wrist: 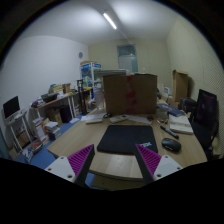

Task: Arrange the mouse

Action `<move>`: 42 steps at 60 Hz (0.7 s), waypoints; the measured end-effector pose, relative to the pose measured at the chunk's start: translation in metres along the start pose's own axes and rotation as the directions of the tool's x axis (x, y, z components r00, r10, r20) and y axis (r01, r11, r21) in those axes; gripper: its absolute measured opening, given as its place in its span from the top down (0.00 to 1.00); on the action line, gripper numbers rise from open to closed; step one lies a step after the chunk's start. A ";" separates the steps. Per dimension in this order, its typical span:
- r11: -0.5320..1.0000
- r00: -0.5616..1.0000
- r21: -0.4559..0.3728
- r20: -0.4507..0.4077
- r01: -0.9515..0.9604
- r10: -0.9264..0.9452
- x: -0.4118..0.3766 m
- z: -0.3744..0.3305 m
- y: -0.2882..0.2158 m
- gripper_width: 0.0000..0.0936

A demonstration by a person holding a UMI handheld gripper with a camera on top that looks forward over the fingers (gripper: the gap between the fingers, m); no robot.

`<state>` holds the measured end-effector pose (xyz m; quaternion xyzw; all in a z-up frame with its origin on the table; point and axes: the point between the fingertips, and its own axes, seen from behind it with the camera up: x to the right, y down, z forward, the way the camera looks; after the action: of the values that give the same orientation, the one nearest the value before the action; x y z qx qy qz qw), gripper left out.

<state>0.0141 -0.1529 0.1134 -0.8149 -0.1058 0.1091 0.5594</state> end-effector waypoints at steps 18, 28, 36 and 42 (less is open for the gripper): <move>0.999 0.997 0.018 -0.063 0.047 -0.046 0.059 0.004 0.016 0.13; 0.998 0.977 -0.030 -0.202 0.061 -0.066 0.155 0.016 0.039 0.14; 0.994 0.959 -0.082 -0.270 0.066 -0.086 0.221 0.039 0.062 0.13; 0.991 0.960 -0.129 -0.273 0.022 -0.057 0.253 0.055 0.085 0.10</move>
<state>0.2432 -0.0594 -0.0008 -0.8532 -0.0497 -0.0234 0.5188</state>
